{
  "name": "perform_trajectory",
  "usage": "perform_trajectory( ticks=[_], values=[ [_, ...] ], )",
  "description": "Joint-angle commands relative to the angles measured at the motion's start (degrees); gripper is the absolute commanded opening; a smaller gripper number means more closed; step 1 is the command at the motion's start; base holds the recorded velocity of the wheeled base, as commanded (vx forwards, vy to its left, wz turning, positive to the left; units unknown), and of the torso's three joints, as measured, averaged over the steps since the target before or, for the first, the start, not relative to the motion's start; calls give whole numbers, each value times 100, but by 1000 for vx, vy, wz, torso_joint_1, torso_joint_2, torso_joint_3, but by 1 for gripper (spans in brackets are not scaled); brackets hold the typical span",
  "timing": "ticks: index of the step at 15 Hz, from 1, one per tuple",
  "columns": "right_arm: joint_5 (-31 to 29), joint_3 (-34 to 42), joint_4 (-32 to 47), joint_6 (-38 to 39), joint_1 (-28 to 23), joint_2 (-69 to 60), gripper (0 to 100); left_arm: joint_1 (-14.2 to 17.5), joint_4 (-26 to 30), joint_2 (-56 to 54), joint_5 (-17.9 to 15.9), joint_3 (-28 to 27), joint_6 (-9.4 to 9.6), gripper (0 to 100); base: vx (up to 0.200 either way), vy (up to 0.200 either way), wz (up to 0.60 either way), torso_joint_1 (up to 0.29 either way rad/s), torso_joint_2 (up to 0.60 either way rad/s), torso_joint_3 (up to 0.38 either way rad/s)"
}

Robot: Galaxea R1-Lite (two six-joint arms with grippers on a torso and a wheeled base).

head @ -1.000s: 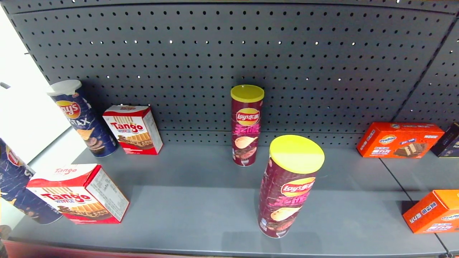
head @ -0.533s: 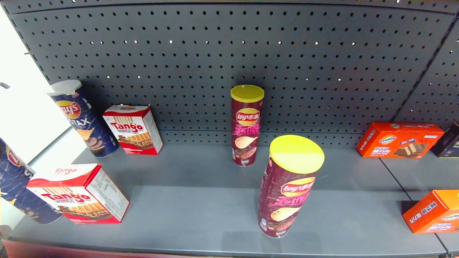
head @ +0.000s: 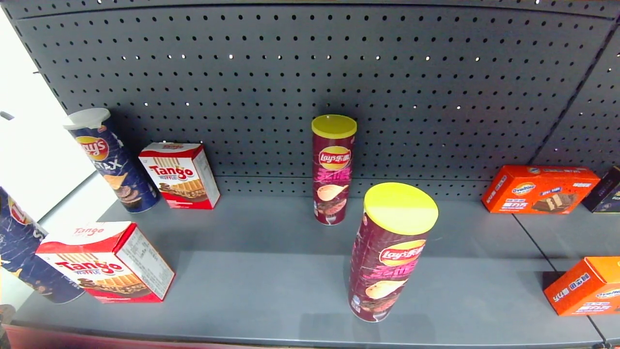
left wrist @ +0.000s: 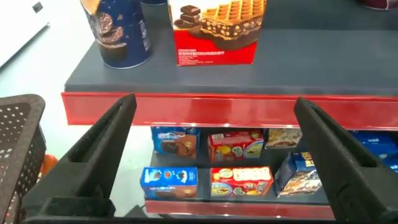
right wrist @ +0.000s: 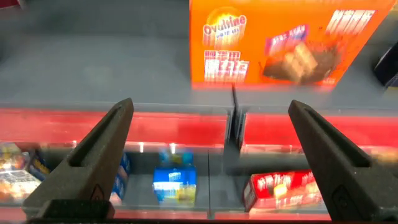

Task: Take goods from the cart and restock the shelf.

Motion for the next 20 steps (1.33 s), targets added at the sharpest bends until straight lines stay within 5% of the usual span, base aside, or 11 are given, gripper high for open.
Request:
perform_trajectory(
  ticks=[1, 5, 6, 11, 20],
  values=[
    [14, -1756, 60, -63, 25, 1891, 100, 1, -3, 13, 5, 0, -10, 100, 0, 0, 0, 0, 0, 0],
    [963, -2916, -28, -133, 376, 3227, 100, 1, -3, 13, -3, 0, -10, 100, 0, 0, 0, 0, 0, 0],
    [1341, -3145, -37, -326, 983, 3965, 100, 1, -3, 13, -3, 0, -10, 100, 0, 0, 0, 0, 0, 0],
    [1324, -3004, -318, -502, 2266, 5284, 100, 1, -3, 13, 5, 0, -10, 100, 0, 0, 0, 0, 0, 0],
    [506, -2521, -1698, -238, 3092, 6804, 100, 1, -3, 13, -3, 0, -10, 100, 0, 0, 0, 0, 0, 0]
  ],
)
